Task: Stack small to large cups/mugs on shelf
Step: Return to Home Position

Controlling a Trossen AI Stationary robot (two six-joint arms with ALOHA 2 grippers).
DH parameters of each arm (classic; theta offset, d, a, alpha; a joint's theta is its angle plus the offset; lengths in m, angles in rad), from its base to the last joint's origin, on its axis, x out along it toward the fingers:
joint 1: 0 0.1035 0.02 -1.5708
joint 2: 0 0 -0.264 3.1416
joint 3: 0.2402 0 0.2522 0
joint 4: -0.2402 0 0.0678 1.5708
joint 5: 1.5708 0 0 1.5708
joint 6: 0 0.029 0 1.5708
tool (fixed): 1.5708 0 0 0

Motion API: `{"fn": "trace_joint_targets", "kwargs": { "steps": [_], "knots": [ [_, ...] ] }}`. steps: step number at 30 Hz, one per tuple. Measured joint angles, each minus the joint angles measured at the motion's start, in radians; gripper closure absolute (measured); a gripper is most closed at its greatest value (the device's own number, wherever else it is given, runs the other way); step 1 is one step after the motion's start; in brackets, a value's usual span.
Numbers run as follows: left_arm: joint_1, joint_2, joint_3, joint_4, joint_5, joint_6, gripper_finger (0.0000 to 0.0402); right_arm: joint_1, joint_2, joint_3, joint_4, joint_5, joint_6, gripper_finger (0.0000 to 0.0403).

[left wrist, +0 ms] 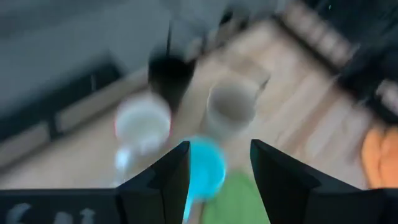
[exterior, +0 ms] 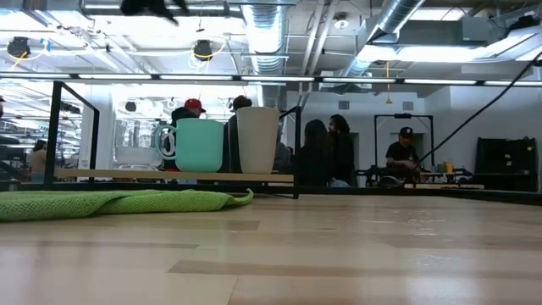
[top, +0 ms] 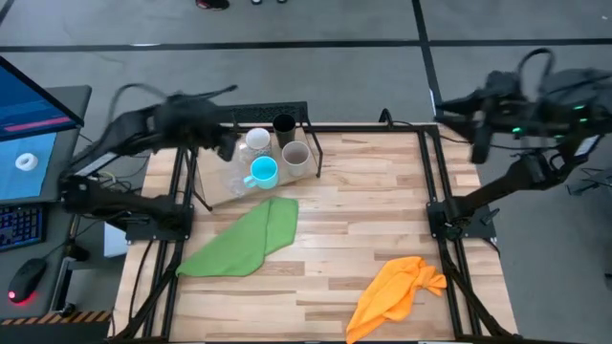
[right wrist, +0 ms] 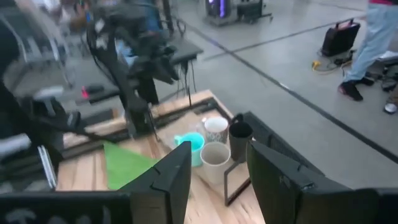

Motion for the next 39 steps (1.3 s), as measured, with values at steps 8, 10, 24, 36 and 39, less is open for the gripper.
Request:
{"fn": "trace_joint_targets", "kwargs": {
  "steps": [8,10,24,36,39],
  "knots": [
    [-0.358,-0.283,-0.161,0.16,-0.513,-0.052,0.0242,0.0,-0.153,-0.115,-0.01,0.019,0.073,0.0227],
    [-0.432,-0.35,-0.261,0.181,-0.527,-0.098,0.0242,0.0,-0.199,-0.211,0.011,0.019,0.086,0.0227],
    [-0.709,-0.645,-0.691,0.428,-0.611,-0.117,0.0242,0.003,-0.836,-1.147,0.669,-0.016,0.045,0.0227],
    [-0.79,-0.782,-0.7,0.382,-0.614,-0.071,0.0242,-0.009,-1.238,-1.52,0.789,-0.039,0.199,0.0227],
    [-0.79,-0.806,-0.735,0.385,-0.617,-0.086,0.0242,-0.013,-1.198,-1.536,0.831,-0.037,0.187,0.0227]
  ]
}}
